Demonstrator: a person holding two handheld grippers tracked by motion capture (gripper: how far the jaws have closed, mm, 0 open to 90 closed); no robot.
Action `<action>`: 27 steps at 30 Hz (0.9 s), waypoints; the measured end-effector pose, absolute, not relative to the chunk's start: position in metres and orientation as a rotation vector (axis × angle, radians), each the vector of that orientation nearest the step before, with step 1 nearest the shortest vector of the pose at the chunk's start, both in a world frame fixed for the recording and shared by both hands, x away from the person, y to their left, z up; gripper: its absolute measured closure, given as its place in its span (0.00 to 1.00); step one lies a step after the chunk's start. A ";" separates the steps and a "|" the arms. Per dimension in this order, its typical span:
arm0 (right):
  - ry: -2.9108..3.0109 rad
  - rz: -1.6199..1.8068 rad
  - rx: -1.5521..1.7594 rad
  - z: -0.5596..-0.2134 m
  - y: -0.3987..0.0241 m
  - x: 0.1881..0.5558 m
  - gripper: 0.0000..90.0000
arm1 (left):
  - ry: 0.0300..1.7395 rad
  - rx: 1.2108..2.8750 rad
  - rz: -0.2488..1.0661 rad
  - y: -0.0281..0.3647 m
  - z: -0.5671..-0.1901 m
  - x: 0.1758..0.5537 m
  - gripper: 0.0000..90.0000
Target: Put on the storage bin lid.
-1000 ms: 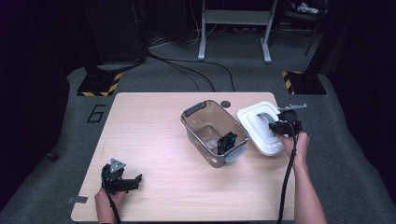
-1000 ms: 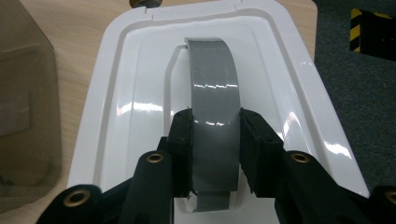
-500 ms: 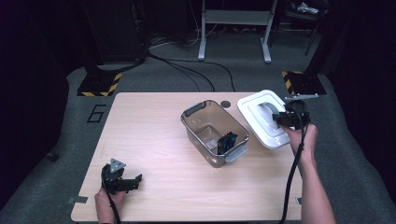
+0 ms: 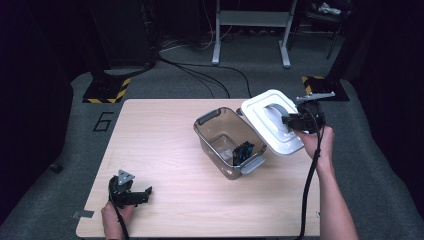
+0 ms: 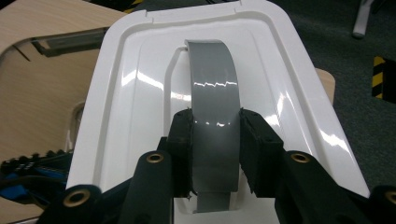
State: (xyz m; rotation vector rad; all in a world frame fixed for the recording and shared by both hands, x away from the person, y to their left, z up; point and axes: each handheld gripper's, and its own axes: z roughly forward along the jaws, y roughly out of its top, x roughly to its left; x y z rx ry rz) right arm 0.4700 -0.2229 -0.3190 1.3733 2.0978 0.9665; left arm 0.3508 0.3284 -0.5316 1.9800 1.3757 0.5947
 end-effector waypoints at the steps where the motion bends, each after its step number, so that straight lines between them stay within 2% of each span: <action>1: 2.105 0.971 1.370 -0.317 -0.220 0.469 0.74 | 1.376 1.980 0.594 0.328 -0.532 0.351 0.02; 27: 2.235 1.011 1.234 -0.293 -0.148 0.465 0.74 | 1.375 1.981 0.591 0.329 -0.532 0.351 0.03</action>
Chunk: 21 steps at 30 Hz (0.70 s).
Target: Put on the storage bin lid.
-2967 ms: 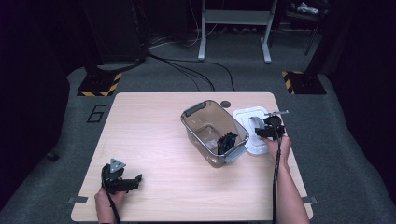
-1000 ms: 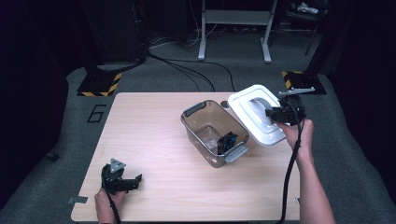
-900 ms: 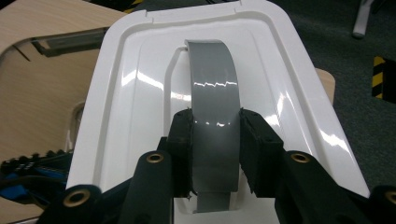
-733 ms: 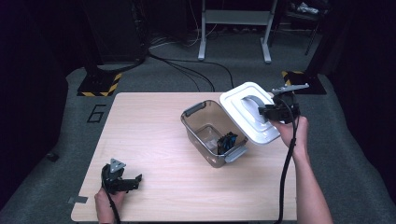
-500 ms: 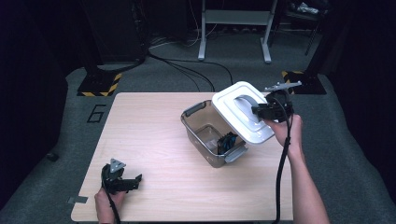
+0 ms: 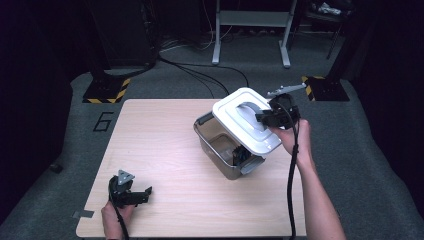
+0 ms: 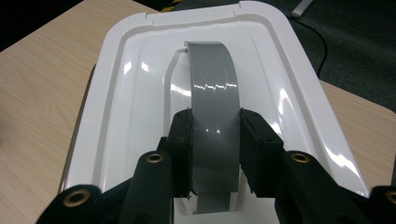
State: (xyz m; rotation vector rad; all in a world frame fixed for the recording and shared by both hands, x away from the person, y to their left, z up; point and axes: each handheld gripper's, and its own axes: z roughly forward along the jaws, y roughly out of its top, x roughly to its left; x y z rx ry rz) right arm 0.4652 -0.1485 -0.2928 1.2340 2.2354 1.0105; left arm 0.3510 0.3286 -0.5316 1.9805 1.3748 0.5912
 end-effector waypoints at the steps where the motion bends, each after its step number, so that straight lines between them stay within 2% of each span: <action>1: 2.238 1.012 1.234 -0.292 -0.146 0.465 0.74 | 1.375 1.981 0.591 0.329 -0.532 0.351 0.03; 13: 2.307 0.955 1.216 -0.298 -0.114 0.468 0.74 | 1.375 1.979 0.593 0.328 -0.532 0.351 0.03; 21: 2.338 0.910 1.222 -0.314 -0.099 0.473 0.74 | 1.374 1.979 0.593 0.328 -0.532 0.351 0.03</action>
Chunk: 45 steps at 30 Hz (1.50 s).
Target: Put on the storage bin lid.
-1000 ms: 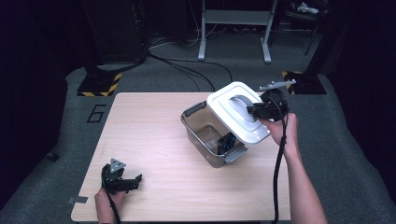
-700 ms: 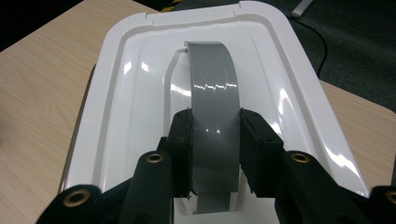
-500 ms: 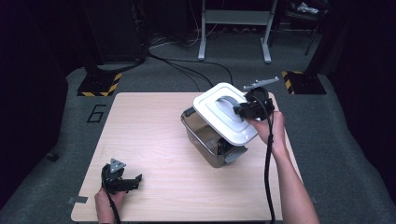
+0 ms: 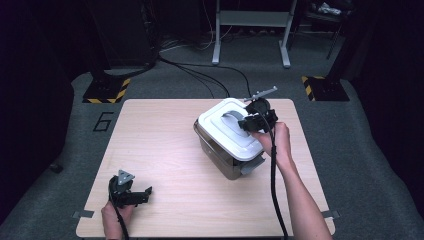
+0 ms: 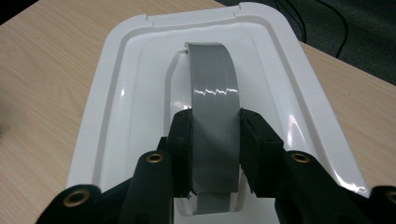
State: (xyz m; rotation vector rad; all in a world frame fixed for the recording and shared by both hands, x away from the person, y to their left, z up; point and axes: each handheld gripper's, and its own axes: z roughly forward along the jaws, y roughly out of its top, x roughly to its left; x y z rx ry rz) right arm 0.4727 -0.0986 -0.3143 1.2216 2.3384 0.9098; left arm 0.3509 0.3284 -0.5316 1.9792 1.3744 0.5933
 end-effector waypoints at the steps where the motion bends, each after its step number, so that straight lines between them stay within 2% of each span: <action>1: 2.343 0.909 1.226 -0.316 -0.097 0.473 0.74 | 1.374 1.979 0.593 0.328 -0.532 0.351 0.03; 28: 2.354 0.869 1.326 -0.338 -0.074 0.480 0.73 | 1.374 1.975 0.594 0.328 -0.532 0.351 0.03; 33: 2.356 0.842 1.328 -0.336 -0.074 0.477 0.64 | 1.374 1.976 0.594 0.328 -0.532 0.351 0.03; 45: 2.377 0.896 1.281 -0.330 -0.087 0.469 0.25 | 1.374 1.976 0.594 0.328 -0.532 0.351 0.03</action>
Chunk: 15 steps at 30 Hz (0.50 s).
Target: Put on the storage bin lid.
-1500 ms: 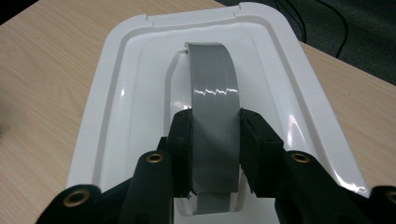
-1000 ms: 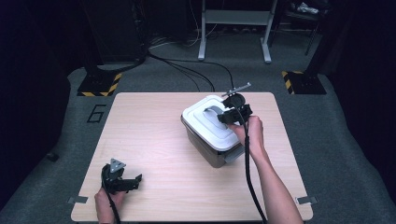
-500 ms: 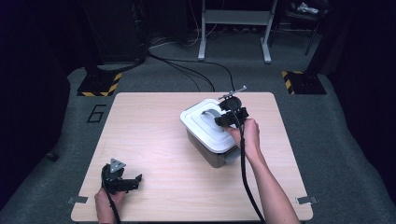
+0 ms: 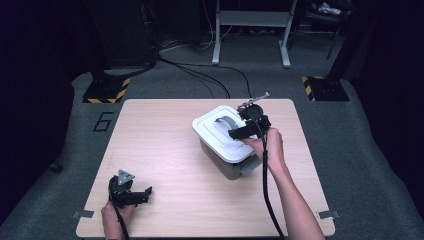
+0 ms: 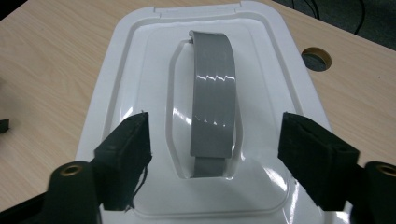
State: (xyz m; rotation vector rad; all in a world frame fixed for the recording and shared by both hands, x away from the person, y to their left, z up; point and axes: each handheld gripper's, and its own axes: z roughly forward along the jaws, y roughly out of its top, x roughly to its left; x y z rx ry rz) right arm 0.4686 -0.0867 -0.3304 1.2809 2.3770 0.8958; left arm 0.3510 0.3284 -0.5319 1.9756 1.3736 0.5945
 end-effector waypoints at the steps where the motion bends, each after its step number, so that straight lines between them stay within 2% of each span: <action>1: 2.373 0.907 1.278 -0.330 -0.089 0.467 0.21 | 1.374 1.976 0.594 0.328 -0.532 0.351 0.03; 3: 2.364 0.928 1.272 -0.330 -0.093 0.464 0.16 | 1.374 1.975 0.594 0.328 -0.532 0.351 0.03; 15: 2.278 1.027 1.249 -0.333 -0.135 0.432 0.03 | 1.374 1.975 0.594 0.328 -0.532 0.351 0.03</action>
